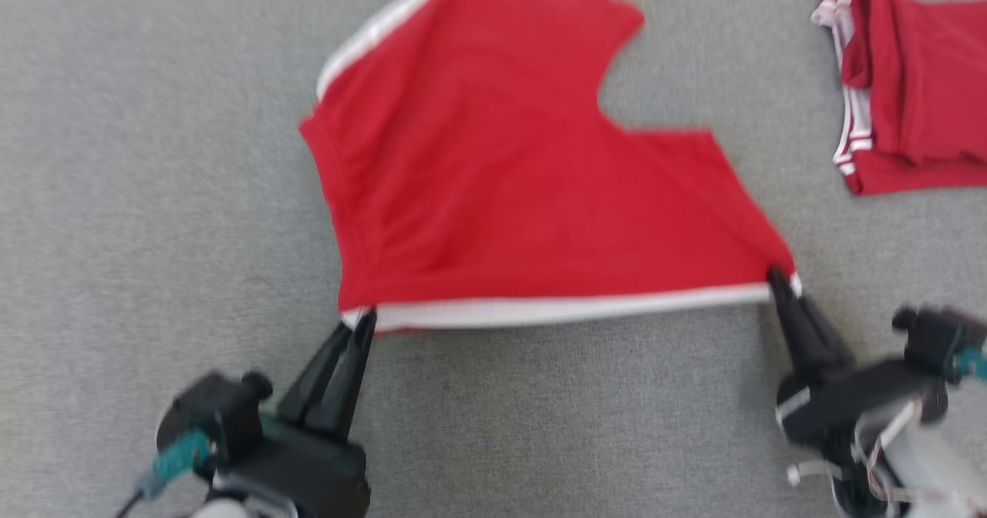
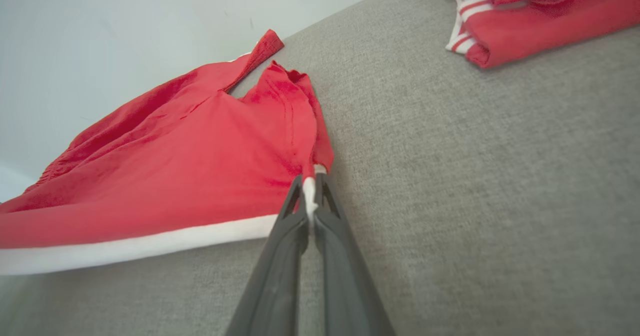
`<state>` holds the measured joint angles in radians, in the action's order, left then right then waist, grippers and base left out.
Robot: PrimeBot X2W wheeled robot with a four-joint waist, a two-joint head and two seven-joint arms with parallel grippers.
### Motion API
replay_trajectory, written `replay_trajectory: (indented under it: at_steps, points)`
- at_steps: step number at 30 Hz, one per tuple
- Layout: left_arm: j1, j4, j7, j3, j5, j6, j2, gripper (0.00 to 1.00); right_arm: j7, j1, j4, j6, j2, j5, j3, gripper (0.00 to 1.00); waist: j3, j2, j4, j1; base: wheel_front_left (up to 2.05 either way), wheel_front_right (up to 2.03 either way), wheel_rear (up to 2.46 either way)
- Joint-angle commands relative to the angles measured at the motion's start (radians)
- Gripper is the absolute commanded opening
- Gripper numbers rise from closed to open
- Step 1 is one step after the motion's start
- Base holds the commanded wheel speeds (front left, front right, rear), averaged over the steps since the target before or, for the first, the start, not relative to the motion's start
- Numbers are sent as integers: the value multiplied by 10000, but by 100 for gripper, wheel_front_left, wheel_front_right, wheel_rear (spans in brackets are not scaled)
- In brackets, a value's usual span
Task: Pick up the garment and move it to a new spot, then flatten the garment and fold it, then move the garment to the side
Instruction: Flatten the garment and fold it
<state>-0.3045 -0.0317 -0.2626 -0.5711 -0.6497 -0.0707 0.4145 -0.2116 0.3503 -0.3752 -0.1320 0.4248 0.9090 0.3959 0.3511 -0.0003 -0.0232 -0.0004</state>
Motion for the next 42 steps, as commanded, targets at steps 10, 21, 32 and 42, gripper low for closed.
replay_trajectory:
  at_steps: [10,21,32,42]
  points:
    - [2337,51,-19,403,968,300,-502,0,1116,-3487,2160,32,-647,-985,-1774,0,-1454,3,354,4,0,0,0]
    - [2786,24,-20,1022,1695,963,-954,0,3034,-4644,4709,32,-1997,-2514,-3867,0,-1844,3,577,4,0,0,0]
    - [660,-903,-17,1597,2060,1569,-1698,0,3863,-1071,3776,32,-1300,-3223,-3686,0,-1210,3,1038,4,0,0,0]
    - [-2076,-3130,-12,2125,1906,1824,-2463,0,3669,3489,-115,32,-1000,-3626,-2514,0,136,3,1822,4,0,0,0]
